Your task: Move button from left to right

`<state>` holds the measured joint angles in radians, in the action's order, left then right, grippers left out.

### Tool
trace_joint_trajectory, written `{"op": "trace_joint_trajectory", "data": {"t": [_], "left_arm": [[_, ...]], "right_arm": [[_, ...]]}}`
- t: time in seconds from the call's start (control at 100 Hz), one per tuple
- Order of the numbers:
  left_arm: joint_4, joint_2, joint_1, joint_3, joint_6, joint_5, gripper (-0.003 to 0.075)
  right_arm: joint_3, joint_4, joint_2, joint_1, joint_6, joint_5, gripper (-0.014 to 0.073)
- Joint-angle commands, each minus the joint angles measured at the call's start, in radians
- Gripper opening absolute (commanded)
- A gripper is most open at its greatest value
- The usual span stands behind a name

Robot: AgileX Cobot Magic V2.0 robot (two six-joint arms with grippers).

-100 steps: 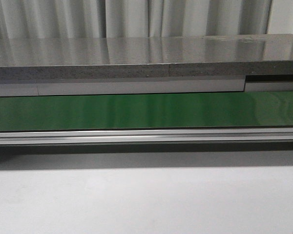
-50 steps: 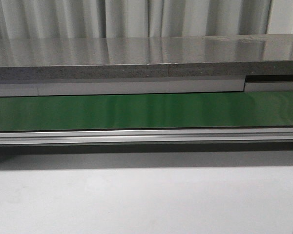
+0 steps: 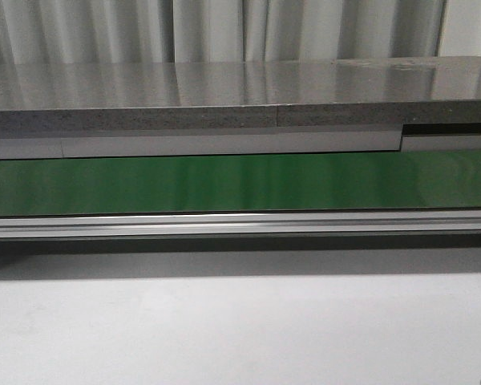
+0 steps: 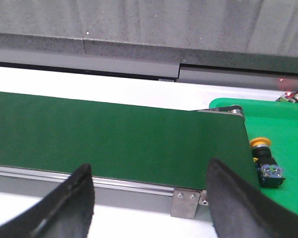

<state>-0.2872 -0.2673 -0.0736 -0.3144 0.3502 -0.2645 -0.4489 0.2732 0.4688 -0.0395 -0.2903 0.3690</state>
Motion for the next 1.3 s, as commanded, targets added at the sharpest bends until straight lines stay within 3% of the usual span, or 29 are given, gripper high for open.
{"op": "trace_joint_trajectory", "data": {"t": [0.0,0.37,1.29], "left_arm": [[-0.007,-0.008,-0.011,-0.027,-0.002,0.071,-0.0019],[-0.007,-0.008,-0.011,-0.027,-0.002,0.071,-0.0019],[-0.007,-0.008,-0.011,-0.027,-0.002,0.071,-0.0019]], "right_arm": [[-0.023,0.012,-0.033,0.0,-0.01,-0.056,0.0407],[-0.023,0.012,-0.047,0.0,-0.01,-0.025,-0.0075],[-0.009,0.011,-0.048,0.001,-0.009,-0.032,-0.0067]]}}
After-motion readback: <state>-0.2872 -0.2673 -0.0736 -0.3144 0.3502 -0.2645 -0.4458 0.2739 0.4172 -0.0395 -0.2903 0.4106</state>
